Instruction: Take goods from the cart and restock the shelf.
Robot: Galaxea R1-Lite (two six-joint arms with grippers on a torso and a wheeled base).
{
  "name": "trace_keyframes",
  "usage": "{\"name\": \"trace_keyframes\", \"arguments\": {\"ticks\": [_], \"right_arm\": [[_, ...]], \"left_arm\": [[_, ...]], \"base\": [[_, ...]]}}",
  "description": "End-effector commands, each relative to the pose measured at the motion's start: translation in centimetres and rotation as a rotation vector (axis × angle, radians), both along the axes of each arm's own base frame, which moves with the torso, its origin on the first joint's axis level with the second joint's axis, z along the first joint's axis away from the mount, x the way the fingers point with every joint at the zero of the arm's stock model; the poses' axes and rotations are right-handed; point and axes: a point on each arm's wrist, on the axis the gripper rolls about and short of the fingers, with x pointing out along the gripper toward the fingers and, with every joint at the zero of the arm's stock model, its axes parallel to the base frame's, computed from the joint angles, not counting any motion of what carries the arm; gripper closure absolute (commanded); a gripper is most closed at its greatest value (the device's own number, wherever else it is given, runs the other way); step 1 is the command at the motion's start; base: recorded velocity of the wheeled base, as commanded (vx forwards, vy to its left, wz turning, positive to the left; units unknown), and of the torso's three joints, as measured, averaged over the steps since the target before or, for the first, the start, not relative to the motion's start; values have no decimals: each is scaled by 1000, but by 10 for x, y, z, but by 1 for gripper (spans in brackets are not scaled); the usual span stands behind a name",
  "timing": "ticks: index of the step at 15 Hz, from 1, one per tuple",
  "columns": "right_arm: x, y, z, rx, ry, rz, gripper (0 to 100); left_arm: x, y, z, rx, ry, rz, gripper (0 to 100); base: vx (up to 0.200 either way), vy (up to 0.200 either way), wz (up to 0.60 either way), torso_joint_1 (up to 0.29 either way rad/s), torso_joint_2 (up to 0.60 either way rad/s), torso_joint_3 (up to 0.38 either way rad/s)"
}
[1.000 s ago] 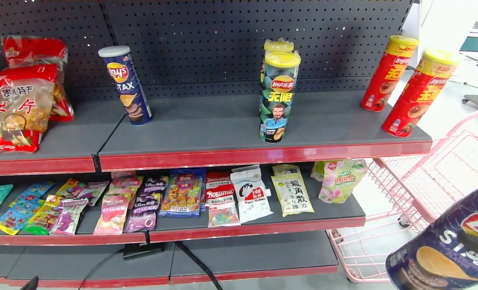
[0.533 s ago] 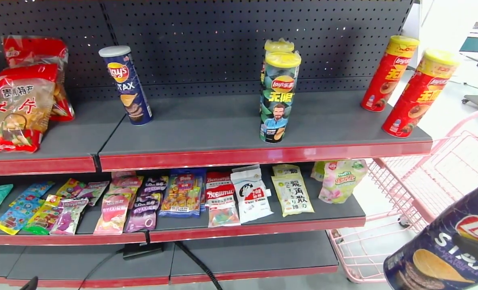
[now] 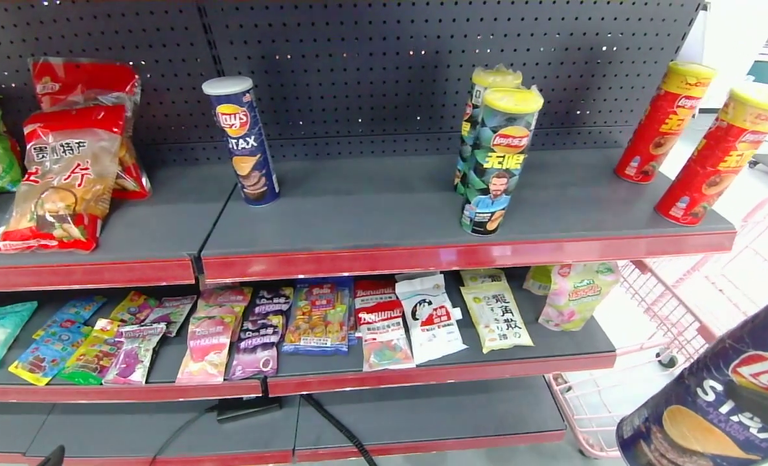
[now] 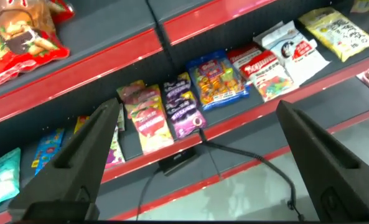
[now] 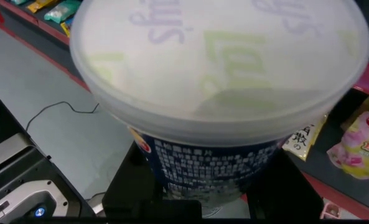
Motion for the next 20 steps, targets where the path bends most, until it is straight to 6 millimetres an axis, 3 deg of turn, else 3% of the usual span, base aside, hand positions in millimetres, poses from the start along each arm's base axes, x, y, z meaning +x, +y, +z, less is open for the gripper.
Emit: {"name": "trace_keyframes", "arguments": {"ticks": [1, 4, 18, 20], "right_arm": [[0, 0, 0, 0, 1, 2, 100], [-1, 0, 0, 0, -1, 1, 100], [4, 1, 11, 2, -26, 5, 100], [6, 2, 16, 4, -33, 5, 100]], "left_arm": [[0, 0, 0, 0, 1, 1, 0], [0, 0, 0, 0, -1, 1, 0], [-1, 0, 1, 2, -9, 0, 0], [-1, 0, 1, 2, -7, 0, 0]], "base": [[0, 200, 0, -2, 2, 2], [0, 200, 0, -1, 2, 1], [0, 0, 0, 0, 0, 0], [0, 200, 0, 0, 0, 2]]}}
